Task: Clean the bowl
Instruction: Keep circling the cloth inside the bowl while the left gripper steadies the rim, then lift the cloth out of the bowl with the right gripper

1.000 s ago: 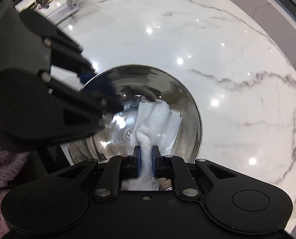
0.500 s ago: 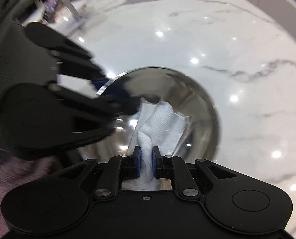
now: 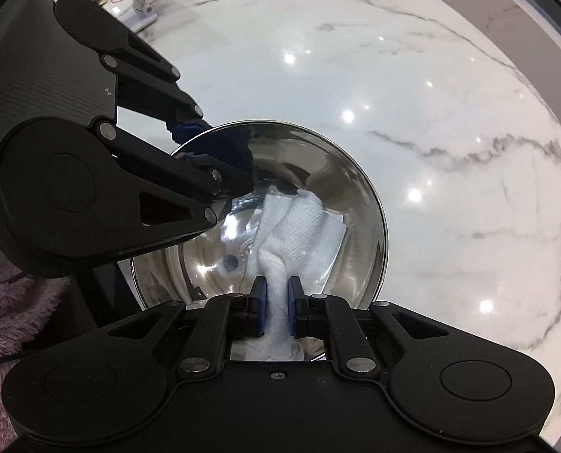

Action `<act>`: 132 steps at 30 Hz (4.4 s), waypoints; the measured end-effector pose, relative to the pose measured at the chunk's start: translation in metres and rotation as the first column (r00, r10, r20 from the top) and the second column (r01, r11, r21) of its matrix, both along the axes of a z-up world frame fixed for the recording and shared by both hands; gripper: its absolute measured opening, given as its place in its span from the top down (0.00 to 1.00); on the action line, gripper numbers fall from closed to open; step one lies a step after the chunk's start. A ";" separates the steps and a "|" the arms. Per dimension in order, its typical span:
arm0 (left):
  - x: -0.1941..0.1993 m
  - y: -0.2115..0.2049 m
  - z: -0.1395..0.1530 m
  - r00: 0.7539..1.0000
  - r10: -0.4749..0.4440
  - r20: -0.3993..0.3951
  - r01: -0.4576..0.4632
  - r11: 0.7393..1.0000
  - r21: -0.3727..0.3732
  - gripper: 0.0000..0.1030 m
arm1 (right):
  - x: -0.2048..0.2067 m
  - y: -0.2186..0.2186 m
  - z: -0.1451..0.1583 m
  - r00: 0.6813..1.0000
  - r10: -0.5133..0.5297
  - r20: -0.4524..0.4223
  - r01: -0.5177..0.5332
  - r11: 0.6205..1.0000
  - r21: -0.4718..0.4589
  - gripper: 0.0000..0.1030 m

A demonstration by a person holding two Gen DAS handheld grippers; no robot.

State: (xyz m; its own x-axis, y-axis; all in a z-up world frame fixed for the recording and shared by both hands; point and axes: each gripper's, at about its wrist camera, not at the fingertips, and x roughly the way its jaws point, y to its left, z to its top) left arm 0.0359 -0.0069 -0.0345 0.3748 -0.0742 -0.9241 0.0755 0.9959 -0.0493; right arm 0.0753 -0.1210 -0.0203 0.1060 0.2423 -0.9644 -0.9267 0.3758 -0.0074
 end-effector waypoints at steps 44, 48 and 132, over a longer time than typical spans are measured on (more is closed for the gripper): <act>-0.008 0.006 -0.001 1.000 0.002 0.003 -0.002 1.000 -0.007 0.81 | 0.012 0.002 0.001 0.999 -0.036 -0.031 0.037 0.998 0.042 0.91; -0.005 0.007 0.001 1.000 -0.001 0.022 0.001 1.000 0.016 0.84 | 0.013 0.002 0.001 0.998 -0.054 -0.039 0.056 0.997 0.047 0.90; -0.025 0.006 0.006 0.950 0.069 0.303 -0.058 0.997 -0.045 0.77 | -0.010 -0.120 -0.035 0.761 -0.642 0.098 0.533 0.704 0.470 0.89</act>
State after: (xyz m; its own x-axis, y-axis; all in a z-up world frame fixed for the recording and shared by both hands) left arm 0.0110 -0.0011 -0.0289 0.6427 -0.0718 -0.7628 0.0293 0.9972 -0.0692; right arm 0.0658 -0.2414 -0.0550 0.5667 0.3971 -0.7219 -0.5020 0.8612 0.0797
